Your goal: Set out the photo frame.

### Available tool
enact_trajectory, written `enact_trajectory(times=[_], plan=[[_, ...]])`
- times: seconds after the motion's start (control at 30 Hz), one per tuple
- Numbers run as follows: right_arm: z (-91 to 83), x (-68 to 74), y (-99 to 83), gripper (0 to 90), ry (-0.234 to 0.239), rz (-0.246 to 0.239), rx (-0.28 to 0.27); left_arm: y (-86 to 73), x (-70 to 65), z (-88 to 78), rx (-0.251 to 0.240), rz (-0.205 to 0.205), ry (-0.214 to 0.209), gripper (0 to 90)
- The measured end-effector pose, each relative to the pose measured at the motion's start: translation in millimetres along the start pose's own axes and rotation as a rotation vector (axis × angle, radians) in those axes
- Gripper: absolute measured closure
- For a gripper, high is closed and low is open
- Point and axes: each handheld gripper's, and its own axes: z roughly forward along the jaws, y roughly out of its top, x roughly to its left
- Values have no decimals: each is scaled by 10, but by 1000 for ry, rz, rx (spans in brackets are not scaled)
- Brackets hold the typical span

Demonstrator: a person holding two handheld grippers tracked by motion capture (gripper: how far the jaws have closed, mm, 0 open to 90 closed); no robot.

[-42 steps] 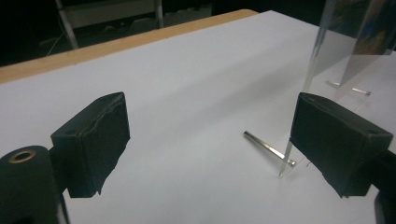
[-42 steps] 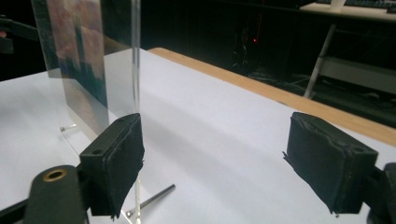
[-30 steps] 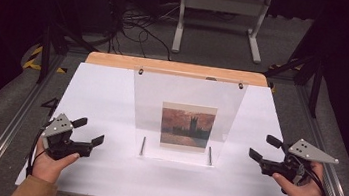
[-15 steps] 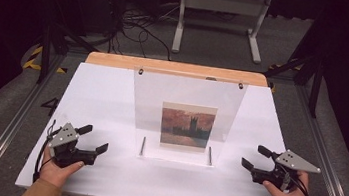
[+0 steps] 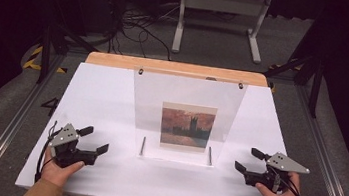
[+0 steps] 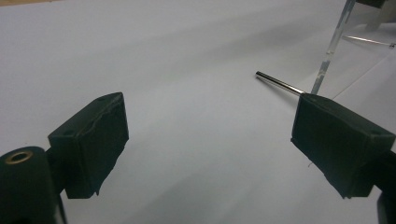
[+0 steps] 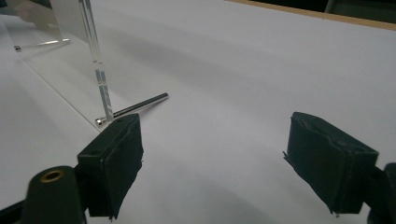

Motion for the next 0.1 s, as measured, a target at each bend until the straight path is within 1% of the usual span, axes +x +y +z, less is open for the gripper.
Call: enact_trajectory(times=[0.1], plan=[[-2, -6, 0, 181, 0, 5, -4, 7, -2, 3, -2, 5, 7, 111]])
